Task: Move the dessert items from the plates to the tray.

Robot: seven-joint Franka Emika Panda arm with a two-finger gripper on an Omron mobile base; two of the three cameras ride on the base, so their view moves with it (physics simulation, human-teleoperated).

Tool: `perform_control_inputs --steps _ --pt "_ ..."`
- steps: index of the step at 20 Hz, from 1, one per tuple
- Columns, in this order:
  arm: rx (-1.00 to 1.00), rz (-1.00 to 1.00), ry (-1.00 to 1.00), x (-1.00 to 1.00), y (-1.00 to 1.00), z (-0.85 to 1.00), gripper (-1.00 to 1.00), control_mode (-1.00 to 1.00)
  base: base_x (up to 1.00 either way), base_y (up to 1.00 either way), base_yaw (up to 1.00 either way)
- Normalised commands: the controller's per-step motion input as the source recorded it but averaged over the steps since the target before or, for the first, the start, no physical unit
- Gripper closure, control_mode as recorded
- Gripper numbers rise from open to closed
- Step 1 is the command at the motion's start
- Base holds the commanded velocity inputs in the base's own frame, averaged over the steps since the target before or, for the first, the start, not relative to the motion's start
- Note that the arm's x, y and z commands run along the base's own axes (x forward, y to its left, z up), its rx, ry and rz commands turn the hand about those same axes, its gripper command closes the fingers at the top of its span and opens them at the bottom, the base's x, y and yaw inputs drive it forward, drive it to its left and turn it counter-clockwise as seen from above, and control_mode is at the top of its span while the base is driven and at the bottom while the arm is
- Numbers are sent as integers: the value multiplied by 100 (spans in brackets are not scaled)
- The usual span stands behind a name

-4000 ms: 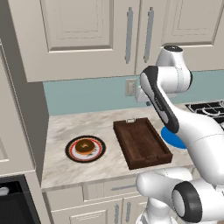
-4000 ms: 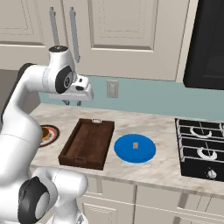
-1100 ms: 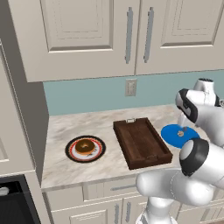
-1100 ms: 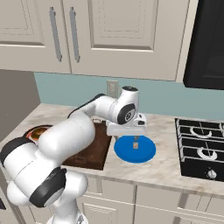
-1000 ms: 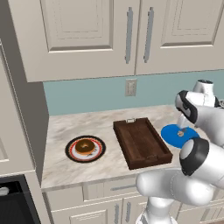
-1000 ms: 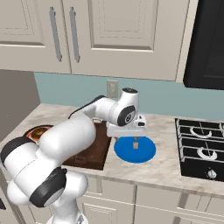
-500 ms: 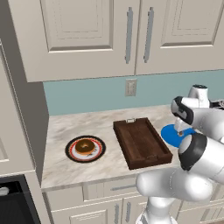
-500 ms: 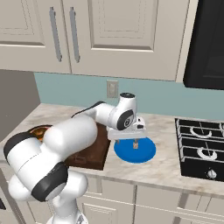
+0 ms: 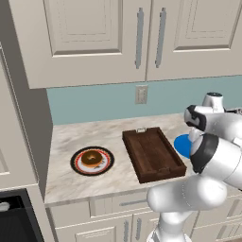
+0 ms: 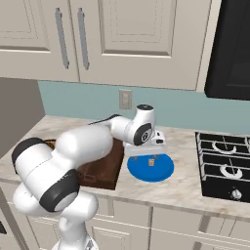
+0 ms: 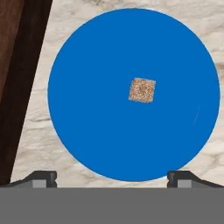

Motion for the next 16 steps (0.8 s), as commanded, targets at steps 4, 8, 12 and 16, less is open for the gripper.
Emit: perform_control_inputs --steps 4,8,12,16 --pt "0 0 2 27 -23 -5 -100 -100 0 0 0" --pt "0 0 5 32 -2 -2 -100 -100 0 0 0" --pt "0 0 8 34 0 -3 -100 -100 0 0 0" --pt "0 0 11 29 0 -4 -100 -100 0 0 0"
